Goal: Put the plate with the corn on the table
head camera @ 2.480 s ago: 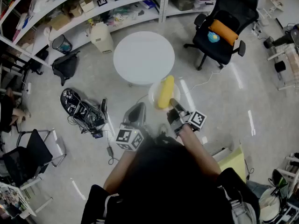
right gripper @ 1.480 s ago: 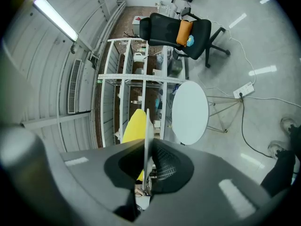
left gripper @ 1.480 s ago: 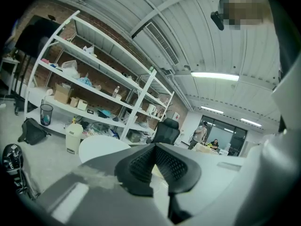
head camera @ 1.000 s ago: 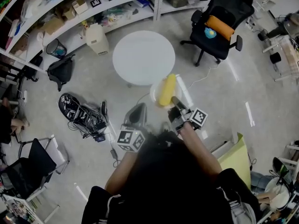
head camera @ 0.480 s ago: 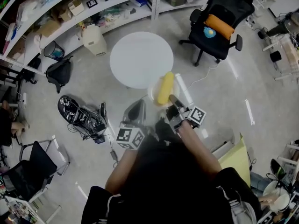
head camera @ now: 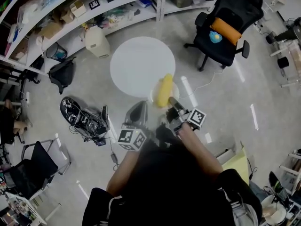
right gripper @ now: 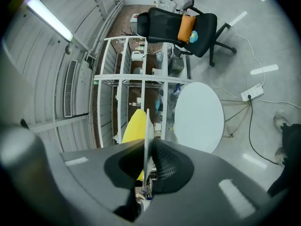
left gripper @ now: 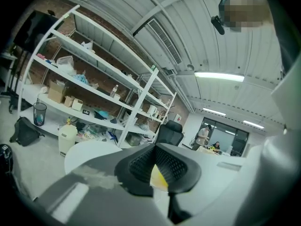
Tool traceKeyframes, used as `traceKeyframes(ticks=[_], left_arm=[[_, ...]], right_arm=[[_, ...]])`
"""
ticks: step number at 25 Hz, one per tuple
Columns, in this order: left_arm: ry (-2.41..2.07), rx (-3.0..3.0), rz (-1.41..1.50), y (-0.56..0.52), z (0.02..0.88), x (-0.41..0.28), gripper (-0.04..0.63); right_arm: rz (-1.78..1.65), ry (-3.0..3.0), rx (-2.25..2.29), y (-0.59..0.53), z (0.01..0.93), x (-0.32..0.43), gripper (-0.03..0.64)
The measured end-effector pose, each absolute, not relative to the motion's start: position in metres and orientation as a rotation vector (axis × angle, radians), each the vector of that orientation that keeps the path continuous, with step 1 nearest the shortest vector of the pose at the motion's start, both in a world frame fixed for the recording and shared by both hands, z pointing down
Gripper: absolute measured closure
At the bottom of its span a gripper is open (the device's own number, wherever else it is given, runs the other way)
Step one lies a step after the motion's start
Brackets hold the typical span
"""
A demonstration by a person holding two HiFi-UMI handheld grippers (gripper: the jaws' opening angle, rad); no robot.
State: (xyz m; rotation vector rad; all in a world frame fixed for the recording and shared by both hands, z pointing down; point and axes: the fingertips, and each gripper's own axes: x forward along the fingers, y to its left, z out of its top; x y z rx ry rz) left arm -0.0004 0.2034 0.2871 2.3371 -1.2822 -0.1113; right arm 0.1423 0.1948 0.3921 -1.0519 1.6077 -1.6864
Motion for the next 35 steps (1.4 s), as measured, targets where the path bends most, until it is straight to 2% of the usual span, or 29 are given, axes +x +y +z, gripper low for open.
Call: traceKeyframes(ticks=[13, 35], left_arm=[[-1.395, 2.288, -0.126, 0.16, 0.287, 0.02, 0.591], [-1.369, 2.276, -0.099, 0.097, 0.305, -0.015, 0.591]], right_arm=[[-1.756, 1.658, -1.001, 0.152, 0.398, 0.155, 0.586], [-1.748, 1.669, -1.042, 0.097, 0.409, 0.124, 0.586]])
